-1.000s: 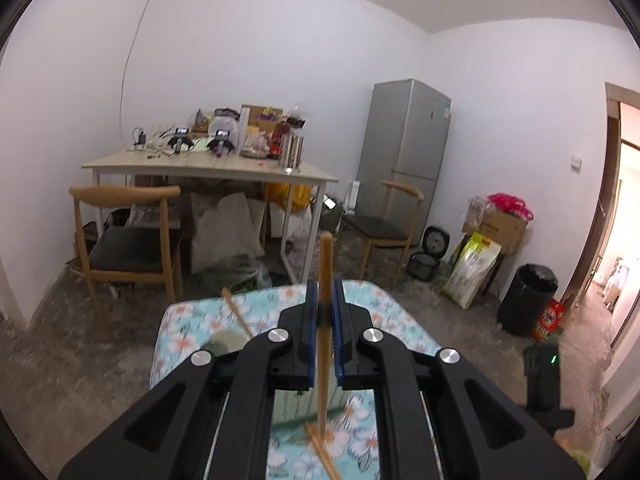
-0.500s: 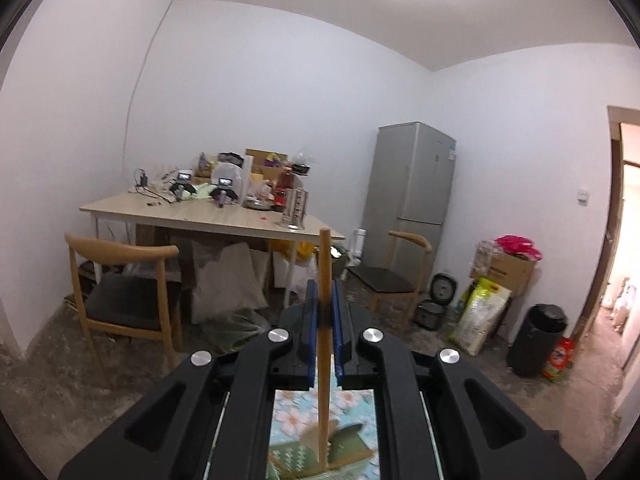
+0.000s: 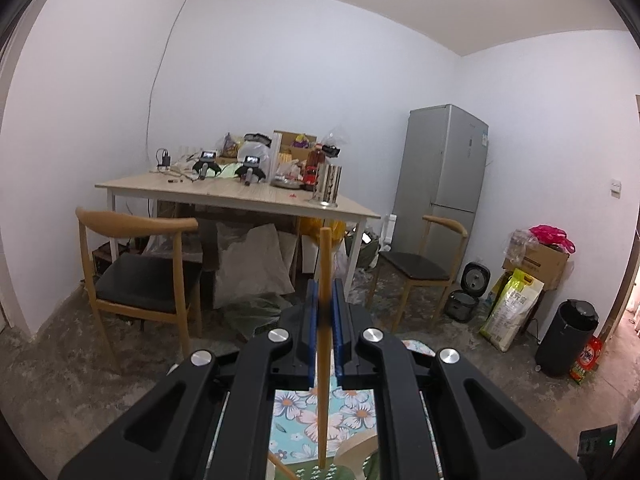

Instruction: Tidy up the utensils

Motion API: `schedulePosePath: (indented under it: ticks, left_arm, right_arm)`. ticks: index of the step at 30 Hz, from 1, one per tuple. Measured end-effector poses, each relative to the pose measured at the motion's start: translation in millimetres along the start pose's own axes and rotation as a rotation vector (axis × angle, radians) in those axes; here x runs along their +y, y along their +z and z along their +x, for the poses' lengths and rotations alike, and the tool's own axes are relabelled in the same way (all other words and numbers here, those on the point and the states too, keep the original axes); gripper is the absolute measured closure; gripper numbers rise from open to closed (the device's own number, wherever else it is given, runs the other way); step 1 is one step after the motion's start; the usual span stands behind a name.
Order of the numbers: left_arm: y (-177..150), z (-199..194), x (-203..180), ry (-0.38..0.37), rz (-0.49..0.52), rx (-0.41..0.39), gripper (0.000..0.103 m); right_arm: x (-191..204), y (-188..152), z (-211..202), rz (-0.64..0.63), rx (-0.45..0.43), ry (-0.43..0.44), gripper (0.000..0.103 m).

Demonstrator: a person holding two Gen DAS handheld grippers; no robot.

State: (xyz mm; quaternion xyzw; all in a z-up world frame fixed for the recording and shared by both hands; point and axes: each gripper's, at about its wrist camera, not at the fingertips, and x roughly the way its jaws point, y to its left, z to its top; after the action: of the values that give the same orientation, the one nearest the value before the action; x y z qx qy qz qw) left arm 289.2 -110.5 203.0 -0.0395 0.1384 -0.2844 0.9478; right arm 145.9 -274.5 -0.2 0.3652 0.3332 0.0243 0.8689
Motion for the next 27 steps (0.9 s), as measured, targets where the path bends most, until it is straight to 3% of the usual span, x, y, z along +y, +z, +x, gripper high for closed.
schedulePosePath:
  ticks: [12, 22, 25, 27]
  left_arm:
    - [-34, 9, 0, 0.005, 0.017, 0.003, 0.097]
    - [-52, 0, 6, -0.036, -0.005, 0.068, 0.096]
    - [-53, -9, 6, -0.043, -0.007, 0.076, 0.079]
    - [-52, -17, 5, -0.051, -0.007, 0.071, 0.06]
  right_arm:
    - [-4, -3, 4, 0.008, 0.013, -0.004, 0.098]
    - [5, -9, -4, -0.008, 0.003, -0.019, 0.098]
    - [13, -10, -10, -0.026, -0.007, -0.022, 0.098]
    - [18, -11, -14, -0.038, -0.015, -0.024, 0.098]
